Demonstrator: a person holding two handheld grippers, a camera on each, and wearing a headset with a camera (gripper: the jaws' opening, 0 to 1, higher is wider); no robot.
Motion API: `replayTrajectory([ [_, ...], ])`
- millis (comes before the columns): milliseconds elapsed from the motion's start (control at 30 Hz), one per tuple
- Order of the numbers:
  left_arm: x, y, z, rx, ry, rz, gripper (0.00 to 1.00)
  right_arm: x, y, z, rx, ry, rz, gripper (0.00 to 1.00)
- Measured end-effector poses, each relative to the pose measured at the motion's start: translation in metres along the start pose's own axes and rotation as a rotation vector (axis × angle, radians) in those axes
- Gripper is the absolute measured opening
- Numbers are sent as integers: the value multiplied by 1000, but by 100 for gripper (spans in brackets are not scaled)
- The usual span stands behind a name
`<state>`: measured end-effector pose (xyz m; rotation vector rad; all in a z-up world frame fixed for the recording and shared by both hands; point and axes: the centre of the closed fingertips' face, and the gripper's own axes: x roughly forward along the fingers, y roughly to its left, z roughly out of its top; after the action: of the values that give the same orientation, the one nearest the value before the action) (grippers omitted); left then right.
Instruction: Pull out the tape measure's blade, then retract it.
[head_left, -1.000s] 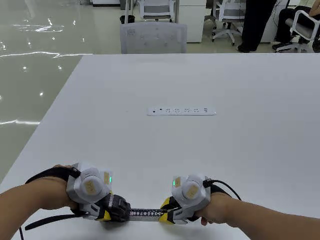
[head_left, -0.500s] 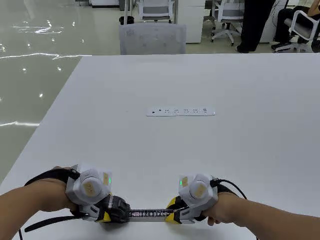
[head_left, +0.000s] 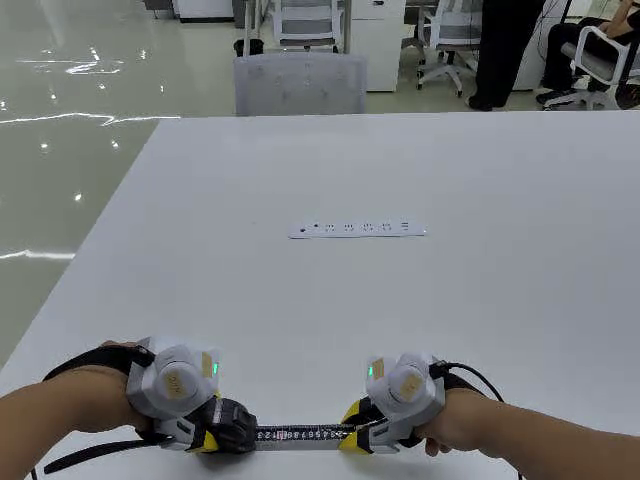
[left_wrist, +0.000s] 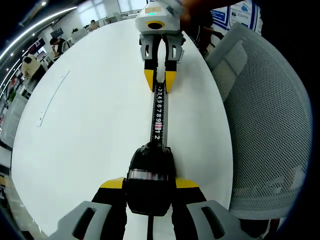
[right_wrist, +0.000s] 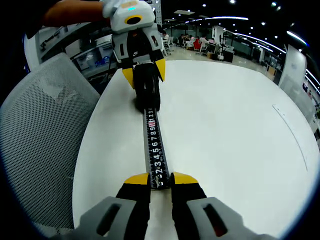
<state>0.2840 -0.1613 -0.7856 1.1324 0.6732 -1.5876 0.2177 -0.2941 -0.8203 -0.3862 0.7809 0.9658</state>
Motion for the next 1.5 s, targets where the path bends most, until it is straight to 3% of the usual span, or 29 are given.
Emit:
replayTrajectory([
  [1500, 2, -1, -1, -5, 3, 0, 31, -29, -8, -32, 13, 14, -15, 13],
])
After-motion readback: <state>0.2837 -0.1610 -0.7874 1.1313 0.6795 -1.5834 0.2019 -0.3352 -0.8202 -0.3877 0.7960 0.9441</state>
